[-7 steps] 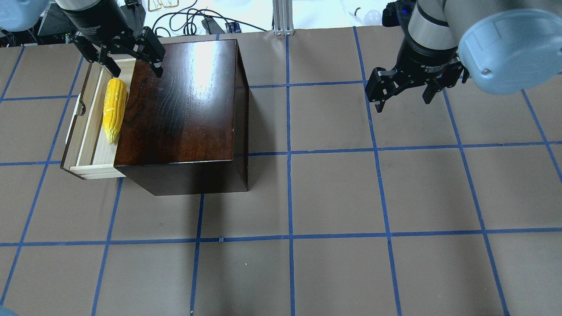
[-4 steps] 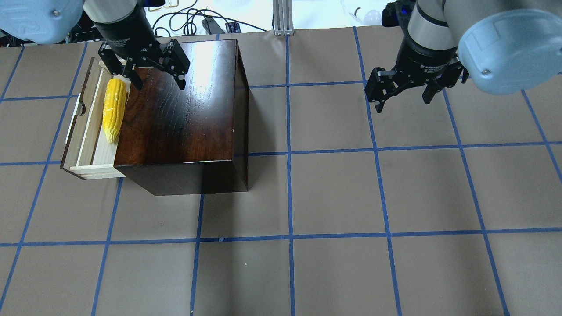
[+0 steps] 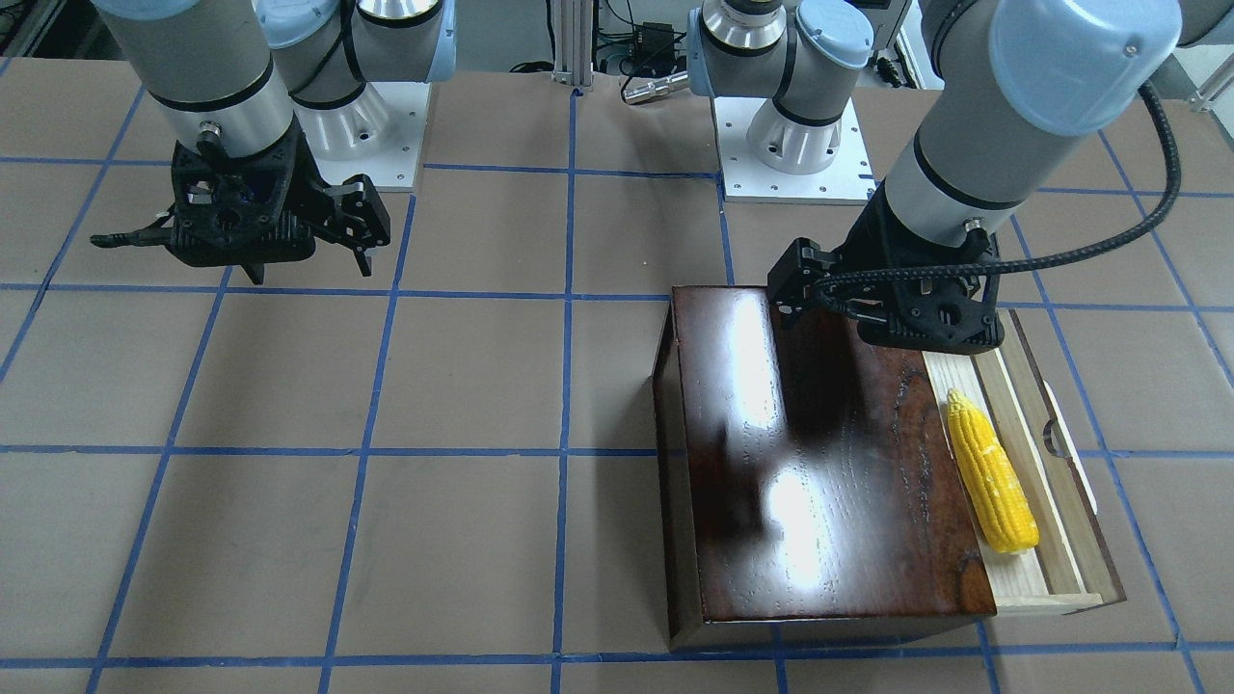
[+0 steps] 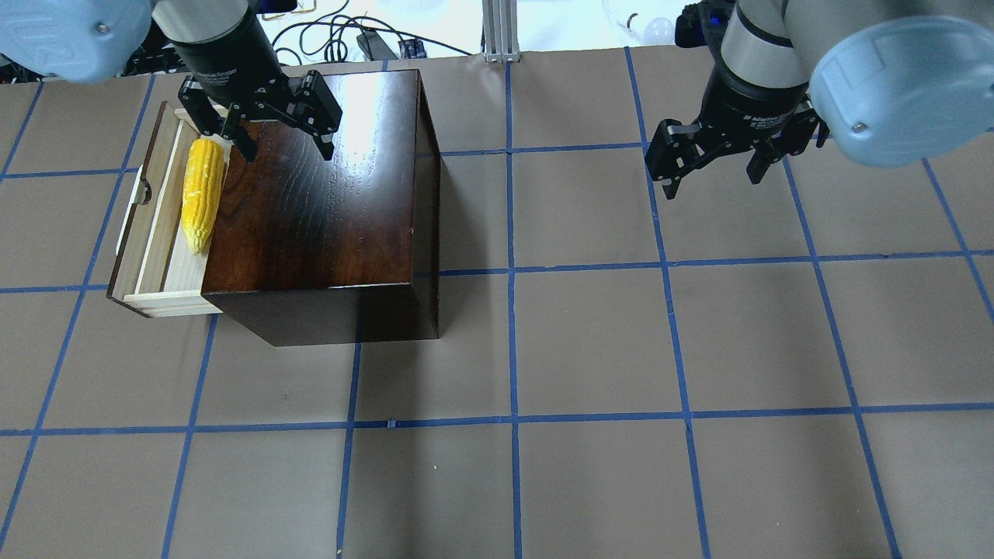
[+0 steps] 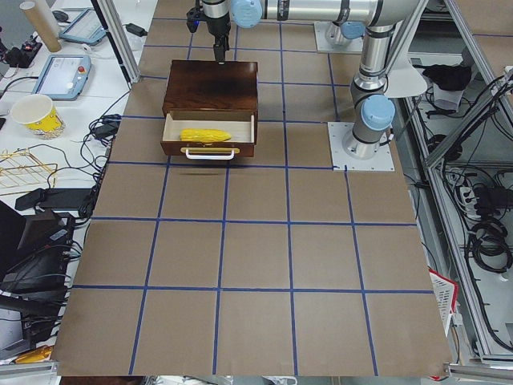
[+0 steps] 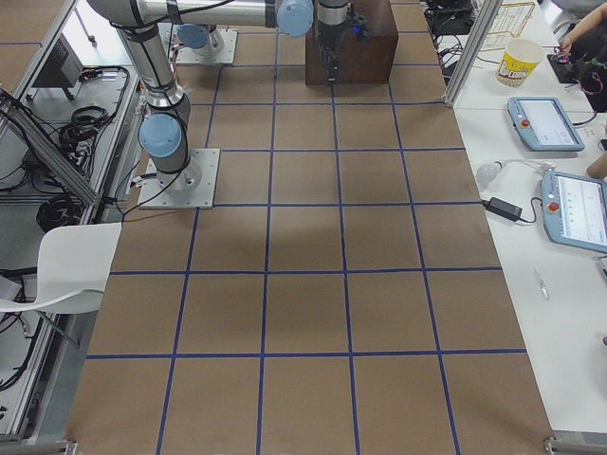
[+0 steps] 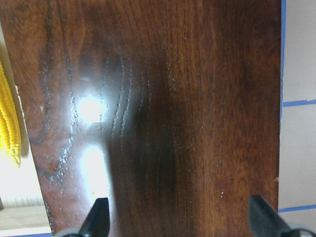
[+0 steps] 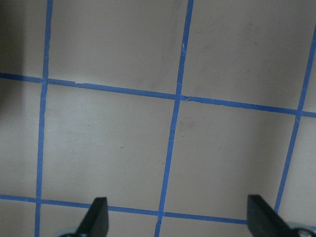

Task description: Open drawer and put corn inside

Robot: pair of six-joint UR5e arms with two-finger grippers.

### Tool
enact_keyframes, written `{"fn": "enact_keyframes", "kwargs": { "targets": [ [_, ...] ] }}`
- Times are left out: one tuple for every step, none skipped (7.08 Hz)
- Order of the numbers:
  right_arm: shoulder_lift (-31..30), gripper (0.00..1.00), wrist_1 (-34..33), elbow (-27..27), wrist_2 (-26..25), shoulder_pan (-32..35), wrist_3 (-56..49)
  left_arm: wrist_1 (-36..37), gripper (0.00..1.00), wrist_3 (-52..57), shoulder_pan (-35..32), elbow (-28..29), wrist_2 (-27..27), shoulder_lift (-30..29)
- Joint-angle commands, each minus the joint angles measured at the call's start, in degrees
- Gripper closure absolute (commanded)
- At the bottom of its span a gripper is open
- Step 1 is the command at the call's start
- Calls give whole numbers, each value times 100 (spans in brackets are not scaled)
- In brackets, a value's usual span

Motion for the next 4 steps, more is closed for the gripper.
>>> {"fn": "enact_keyframes", "kwargs": {
  "targets": [
    [0,0,0,0,0,0,0,-5,0,-28,11,-22,29,32],
    [0,0,0,0,0,0,0,-14,0,-45,11,-22,29,49],
    [0,0,0,0,0,-18,0,-14,0,-46,11,-13,21,58],
    [0,0,0,0,0,-18,0,-6,0,-46,11,4,21,58]
  ]
}}
